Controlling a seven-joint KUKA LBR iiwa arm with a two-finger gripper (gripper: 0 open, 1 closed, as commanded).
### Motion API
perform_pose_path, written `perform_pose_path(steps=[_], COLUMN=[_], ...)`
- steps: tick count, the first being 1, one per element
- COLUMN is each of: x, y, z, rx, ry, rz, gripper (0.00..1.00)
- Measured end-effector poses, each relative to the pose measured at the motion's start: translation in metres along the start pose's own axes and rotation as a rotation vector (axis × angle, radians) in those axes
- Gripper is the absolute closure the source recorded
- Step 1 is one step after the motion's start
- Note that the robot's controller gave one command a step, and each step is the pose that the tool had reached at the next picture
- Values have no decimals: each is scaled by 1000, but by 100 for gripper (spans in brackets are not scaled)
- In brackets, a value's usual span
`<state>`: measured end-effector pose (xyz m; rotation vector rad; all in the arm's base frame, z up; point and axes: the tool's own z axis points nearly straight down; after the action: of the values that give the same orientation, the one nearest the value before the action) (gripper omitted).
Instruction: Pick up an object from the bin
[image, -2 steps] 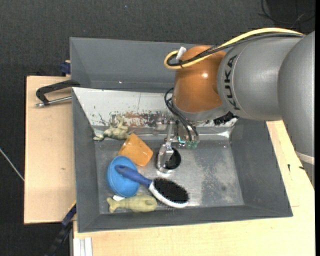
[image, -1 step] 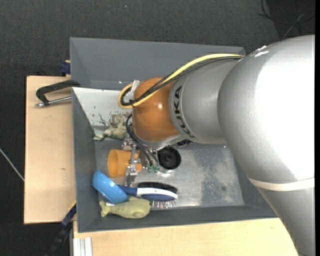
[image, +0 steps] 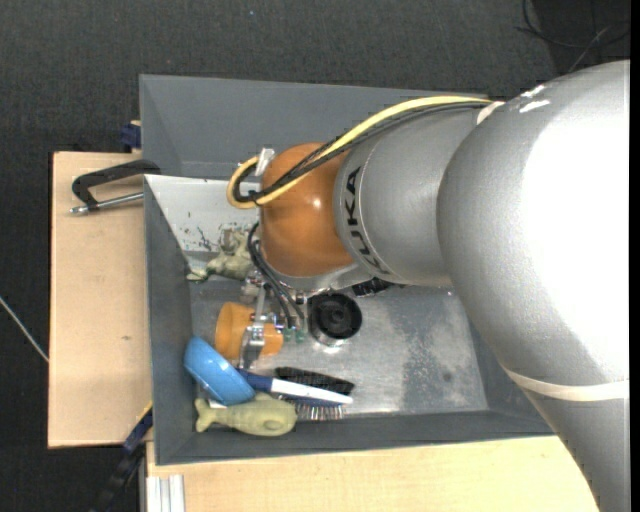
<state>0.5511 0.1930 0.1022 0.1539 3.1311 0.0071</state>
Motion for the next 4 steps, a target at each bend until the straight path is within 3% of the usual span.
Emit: perform_pose_path(steps=[1, 2, 3, 4], x=[0, 4, 2, 2], y=[-1, -15, -14, -13], z=[-9, 28, 26, 25], rx=[1, 1, 2, 1], ry=[1, -3, 1, 0], rz=[156, 289, 287, 288], gripper=[0, 0, 0, 100])
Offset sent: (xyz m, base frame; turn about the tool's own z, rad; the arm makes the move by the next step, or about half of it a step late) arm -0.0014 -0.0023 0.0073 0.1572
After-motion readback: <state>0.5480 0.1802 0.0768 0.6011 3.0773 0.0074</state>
